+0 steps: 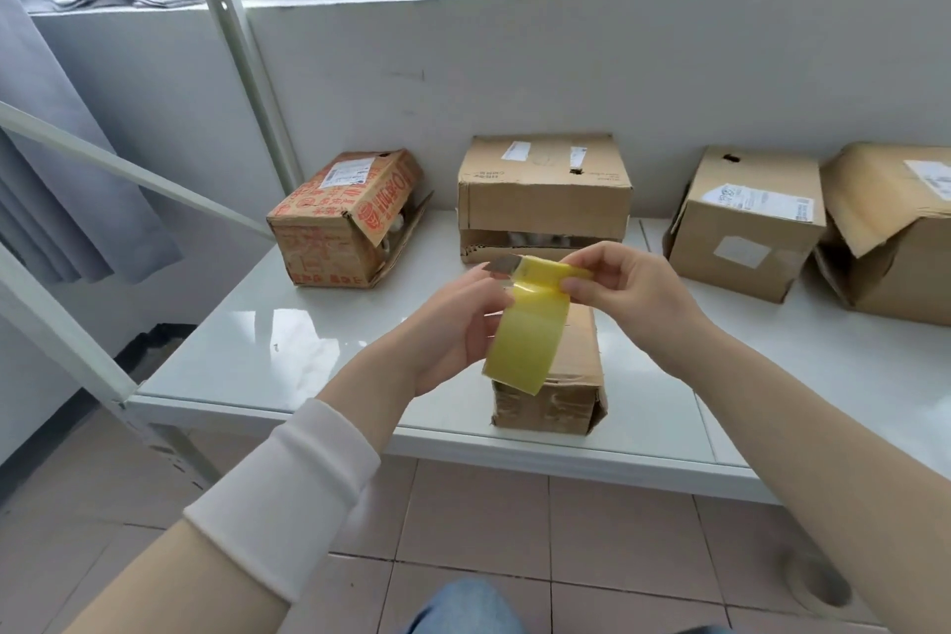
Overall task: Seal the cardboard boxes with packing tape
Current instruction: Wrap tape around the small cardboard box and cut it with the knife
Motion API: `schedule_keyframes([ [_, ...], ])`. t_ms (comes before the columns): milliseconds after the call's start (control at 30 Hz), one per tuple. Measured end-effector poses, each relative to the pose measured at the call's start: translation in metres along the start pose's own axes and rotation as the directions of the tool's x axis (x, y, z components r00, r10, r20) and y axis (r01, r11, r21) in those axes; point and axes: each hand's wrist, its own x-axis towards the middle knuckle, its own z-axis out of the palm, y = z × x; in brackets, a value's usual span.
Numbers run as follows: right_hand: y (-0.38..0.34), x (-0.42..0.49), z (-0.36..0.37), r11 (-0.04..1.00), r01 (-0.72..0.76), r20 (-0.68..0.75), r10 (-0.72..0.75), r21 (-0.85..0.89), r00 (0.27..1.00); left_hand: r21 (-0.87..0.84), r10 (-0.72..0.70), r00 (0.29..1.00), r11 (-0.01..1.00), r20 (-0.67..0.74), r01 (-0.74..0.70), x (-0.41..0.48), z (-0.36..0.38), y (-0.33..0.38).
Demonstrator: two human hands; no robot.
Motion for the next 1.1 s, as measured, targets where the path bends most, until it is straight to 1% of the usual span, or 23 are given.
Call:
schedule_keyframes([
  [100,-0.001,-0.003,-0.003,1.000,-0.010,-0.018,0.011,0.020,1.000,0.081,0.002,0.998,0.997,-0.060,0.002,0.004,0.013,0.001],
  [200,0.000,-0.007,-0.008,0.999,-0.008,-0.042,0.007,-0.036,0.999,0.173,0.032,0.991,0.985,-0.130,-0.009,0.011,0.025,-0.003],
  [300,0.005,-0.014,-0.014,0.999,-0.021,-0.095,0.016,-0.048,0.995,0.242,0.042,0.981,0.970,-0.188,0.005,0.016,0.037,-0.006],
  [433,0.009,-0.016,-0.019,0.995,-0.079,-0.145,0.070,-0.057,0.987,0.350,0.075,0.972,0.937,-0.221,0.007,0.022,0.046,-0.004],
  [500,0.011,-0.014,-0.025,0.991,-0.082,-0.190,0.061,-0.104,0.980,0.366,0.103,0.971,0.931,-0.214,-0.018,0.025,0.045,-0.003],
  [567,0.015,-0.011,-0.034,0.974,-0.055,-0.270,-0.006,-0.218,0.963,0.405,0.162,0.959,0.913,-0.231,-0.056,0.031,0.041,-0.006],
  [633,0.027,-0.010,-0.043,0.937,-0.047,-0.366,-0.088,-0.346,0.926,0.531,0.242,0.935,0.844,-0.261,-0.070,0.037,0.033,-0.014],
  [667,0.037,-0.010,-0.048,0.922,-0.059,-0.414,-0.114,-0.383,0.903,0.624,0.283,0.924,0.779,-0.259,-0.063,0.040,0.028,-0.020],
  [733,0.062,-0.011,-0.056,0.902,-0.115,-0.507,-0.126,-0.417,0.853,0.808,0.340,0.914,0.589,-0.224,-0.021,0.047,0.019,-0.036],
  [767,0.077,-0.012,-0.059,0.890,-0.149,-0.542,-0.124,-0.432,0.831,0.868,0.352,0.912,0.496,-0.210,0.008,0.052,0.014,-0.043],
  [800,0.092,-0.013,-0.060,0.876,-0.174,-0.568,-0.129,-0.449,0.813,0.903,0.359,0.911,0.428,-0.205,0.034,0.057,0.011,-0.049],
  [833,0.107,-0.015,-0.060,0.867,-0.178,-0.577,-0.144,-0.465,0.804,0.917,0.356,0.909,0.394,-0.214,0.062,0.063,0.007,-0.054],
  [867,0.121,-0.017,-0.058,0.859,-0.156,-0.569,-0.177,-0.487,0.803,0.917,0.349,0.907,0.389,-0.237,0.090,0.068,0.004,-0.058],
  [900,0.134,-0.020,-0.056,0.842,-0.121,-0.550,-0.226,-0.525,0.804,0.907,0.337,0.903,0.405,-0.266,0.116,0.074,0.001,-0.060],
  [1000,0.159,-0.031,-0.053,0.762,-0.046,-0.484,-0.363,-0.646,0.796,0.859,0.278,0.897,0.479,-0.343,0.180,0.084,-0.004,-0.067],
  [1067,0.168,-0.038,-0.054,0.693,-0.014,-0.421,-0.422,-0.721,0.803,0.829,0.235,0.909,0.530,-0.344,0.177,0.088,-0.005,-0.072],
  [1100,0.173,-0.042,-0.054,0.658,0.003,-0.385,-0.444,-0.753,0.809,0.802,0.211,0.915,0.572,-0.344,0.170,0.089,-0.004,-0.073],
])
